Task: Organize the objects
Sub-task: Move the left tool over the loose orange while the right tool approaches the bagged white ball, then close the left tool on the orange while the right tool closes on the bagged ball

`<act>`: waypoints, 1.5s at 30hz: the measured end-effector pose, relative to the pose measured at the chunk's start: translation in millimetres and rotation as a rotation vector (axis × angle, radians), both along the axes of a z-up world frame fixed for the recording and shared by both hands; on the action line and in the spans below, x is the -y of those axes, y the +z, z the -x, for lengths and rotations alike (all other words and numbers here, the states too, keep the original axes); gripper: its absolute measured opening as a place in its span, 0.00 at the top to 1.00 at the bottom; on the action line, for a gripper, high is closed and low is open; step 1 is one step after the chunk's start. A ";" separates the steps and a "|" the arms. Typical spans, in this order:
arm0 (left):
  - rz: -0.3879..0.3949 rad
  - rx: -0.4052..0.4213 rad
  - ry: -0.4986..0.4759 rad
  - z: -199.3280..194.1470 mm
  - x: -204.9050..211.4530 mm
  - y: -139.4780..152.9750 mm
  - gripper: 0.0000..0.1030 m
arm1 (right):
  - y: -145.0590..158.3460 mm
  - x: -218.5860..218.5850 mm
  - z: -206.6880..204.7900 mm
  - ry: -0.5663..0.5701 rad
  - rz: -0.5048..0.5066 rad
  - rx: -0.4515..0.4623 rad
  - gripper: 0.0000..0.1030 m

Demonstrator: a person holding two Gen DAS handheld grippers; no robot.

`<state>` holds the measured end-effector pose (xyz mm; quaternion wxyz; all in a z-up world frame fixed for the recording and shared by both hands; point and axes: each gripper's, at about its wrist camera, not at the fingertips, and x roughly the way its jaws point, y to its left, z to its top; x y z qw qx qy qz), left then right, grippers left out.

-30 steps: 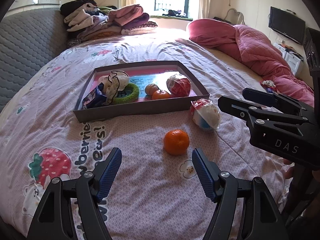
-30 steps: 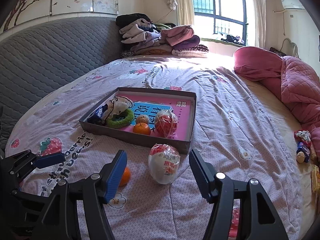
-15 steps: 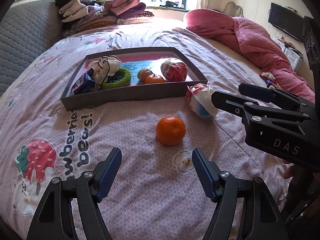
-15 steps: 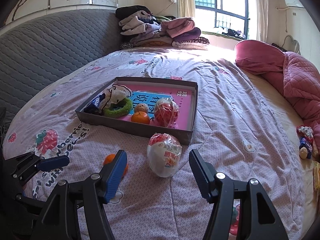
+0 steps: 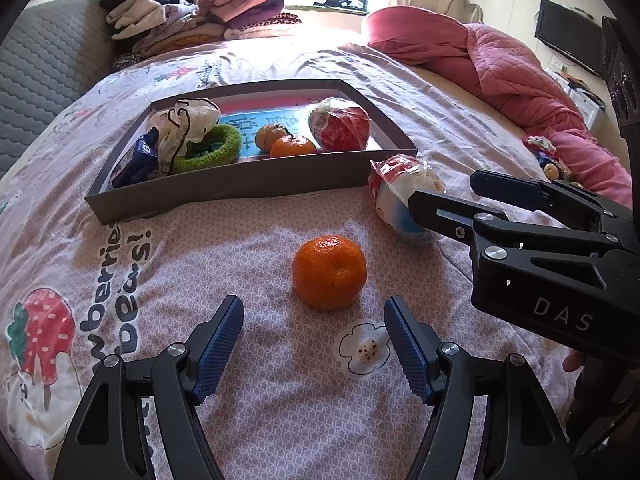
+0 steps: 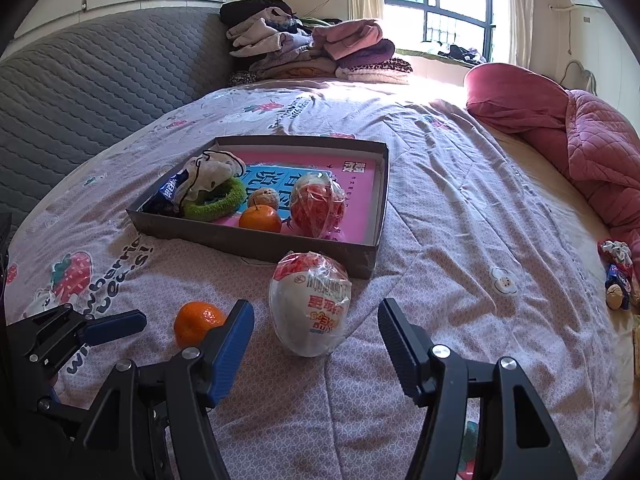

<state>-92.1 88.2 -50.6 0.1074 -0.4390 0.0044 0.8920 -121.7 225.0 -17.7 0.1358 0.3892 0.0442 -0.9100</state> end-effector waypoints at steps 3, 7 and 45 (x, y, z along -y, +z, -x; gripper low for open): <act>-0.002 0.001 0.003 6.2 -0.5 -4.0 0.28 | -4.5 0.3 5.2 -0.004 0.005 0.013 0.38; 0.005 -0.003 0.008 13.6 -1.0 -8.3 0.28 | -10.5 1.6 12.4 -0.009 0.018 0.034 0.38; -0.055 -0.068 -0.014 18.3 9.1 9.4 0.60 | -10.8 11.3 20.2 0.015 0.040 0.002 0.50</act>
